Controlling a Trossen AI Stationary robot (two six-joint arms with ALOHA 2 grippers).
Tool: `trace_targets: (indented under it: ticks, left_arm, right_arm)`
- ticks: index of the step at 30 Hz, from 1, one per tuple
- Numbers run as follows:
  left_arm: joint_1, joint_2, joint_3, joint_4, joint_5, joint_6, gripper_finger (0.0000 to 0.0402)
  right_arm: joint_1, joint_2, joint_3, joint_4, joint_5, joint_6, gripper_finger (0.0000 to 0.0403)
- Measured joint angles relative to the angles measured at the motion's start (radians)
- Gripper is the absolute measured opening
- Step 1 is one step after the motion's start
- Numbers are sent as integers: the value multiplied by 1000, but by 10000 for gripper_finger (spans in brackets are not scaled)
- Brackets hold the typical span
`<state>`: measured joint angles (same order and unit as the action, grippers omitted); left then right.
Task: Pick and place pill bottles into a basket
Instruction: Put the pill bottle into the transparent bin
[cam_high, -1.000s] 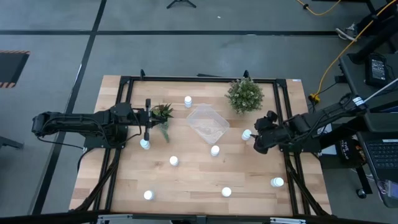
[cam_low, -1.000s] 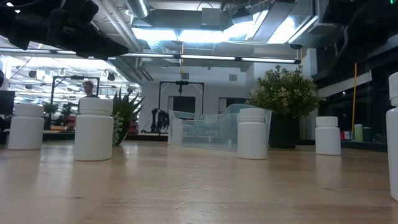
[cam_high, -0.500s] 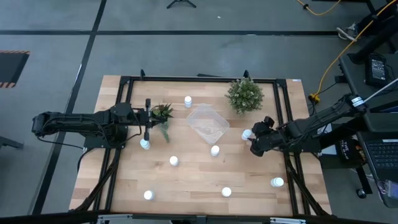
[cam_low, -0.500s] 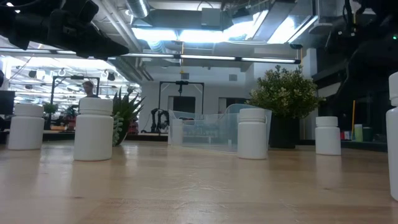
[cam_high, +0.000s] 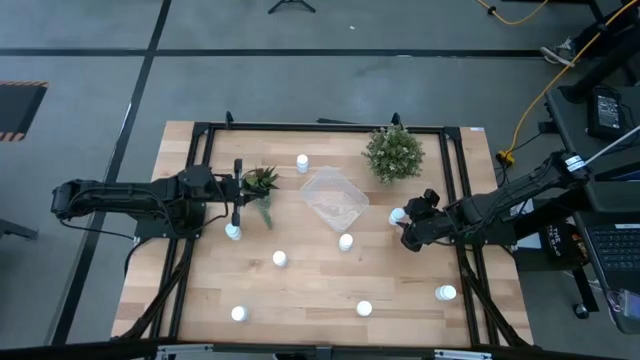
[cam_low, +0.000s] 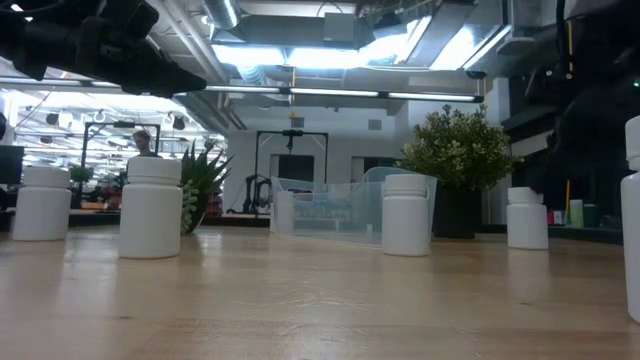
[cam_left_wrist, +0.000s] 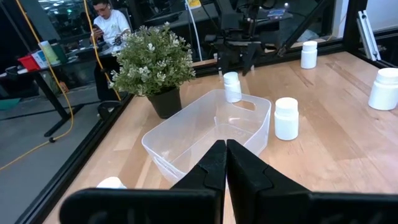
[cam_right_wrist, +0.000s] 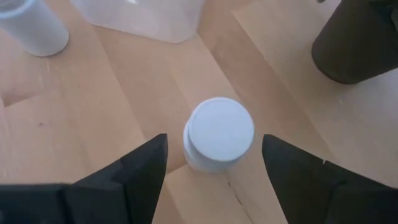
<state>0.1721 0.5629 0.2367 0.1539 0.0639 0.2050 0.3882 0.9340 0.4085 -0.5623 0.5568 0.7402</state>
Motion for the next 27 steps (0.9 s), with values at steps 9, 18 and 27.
trace_targets:
  ticks: [9,18,27]
  left_arm:
    - [0,0,0,0,0,0,6]
    - [0,0,0,0,0,0,6]
    - [0,0,0,0,0,0,6]
  right_arm:
    - [0,11,-17,38,8,17,264]
    - [-25,79,-17,101,44,-12,264]
    - [-39,91,-17,102,43,-19,231]
